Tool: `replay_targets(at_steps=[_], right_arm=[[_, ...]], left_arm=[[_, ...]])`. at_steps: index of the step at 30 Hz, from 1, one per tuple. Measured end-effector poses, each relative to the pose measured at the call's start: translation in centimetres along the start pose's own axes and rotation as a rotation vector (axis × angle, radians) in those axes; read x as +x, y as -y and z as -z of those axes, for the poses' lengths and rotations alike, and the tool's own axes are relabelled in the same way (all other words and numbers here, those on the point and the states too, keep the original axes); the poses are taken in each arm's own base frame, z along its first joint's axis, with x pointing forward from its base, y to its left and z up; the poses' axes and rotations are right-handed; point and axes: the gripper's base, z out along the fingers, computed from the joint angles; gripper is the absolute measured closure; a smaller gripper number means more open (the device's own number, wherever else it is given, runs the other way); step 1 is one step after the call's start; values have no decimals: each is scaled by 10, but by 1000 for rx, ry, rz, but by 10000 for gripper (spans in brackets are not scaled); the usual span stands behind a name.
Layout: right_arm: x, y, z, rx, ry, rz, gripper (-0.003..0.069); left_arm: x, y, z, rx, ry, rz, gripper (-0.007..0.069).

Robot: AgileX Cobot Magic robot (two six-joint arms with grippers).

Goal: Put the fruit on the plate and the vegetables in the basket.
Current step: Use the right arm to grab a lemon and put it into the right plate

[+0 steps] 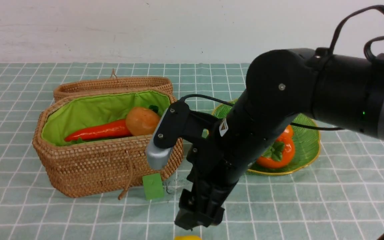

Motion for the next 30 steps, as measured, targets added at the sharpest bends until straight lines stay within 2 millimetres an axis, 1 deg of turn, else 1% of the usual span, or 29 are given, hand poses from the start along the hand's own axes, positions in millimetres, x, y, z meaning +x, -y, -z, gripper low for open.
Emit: replay_targets(at_steps=[2,5,6,7,8,9,10,13,15,16,19,24,28,30], right_arm=[[0,0,-3,-12,-4,-8,-17],[6,-3,-20,-87,-102,-65,-17],[11,-8,-30,-133,-172,-98,-17],[14,-11,-36,-155,-213,-113,-17],[16,-14,-40,-166,-240,-123,-16],[21,-19,-50,-178,-289,-135,-15],[24,-20,-55,-177,-306,-137,-15],[30,-20,-76,-140,-294,-165,-12],[32,-18,-84,-121,-279,-187,-10],[31,-18,-89,-127,-263,-225,-9],[26,-18,-93,-108,-209,-295,-6],[23,-16,-97,-89,-182,-325,-1],[22,-13,-100,-68,-157,-397,6],[20,-12,-103,-60,-133,-474,12]], left_arm=[[0,0,0,0,0,0,386],[0,0,0,0,0,0,386],[0,0,0,0,0,0,386],[0,0,0,0,0,0,386],[0,0,0,0,0,0,386],[0,0,0,0,0,0,386],[0,0,0,0,0,0,386],[0,0,0,0,0,0,386],[0,0,0,0,0,0,386],[0,0,0,0,0,0,386],[0,0,0,0,0,0,386],[0,0,0,0,0,0,386],[0,0,0,0,0,0,386],[0,0,0,0,0,0,386]])
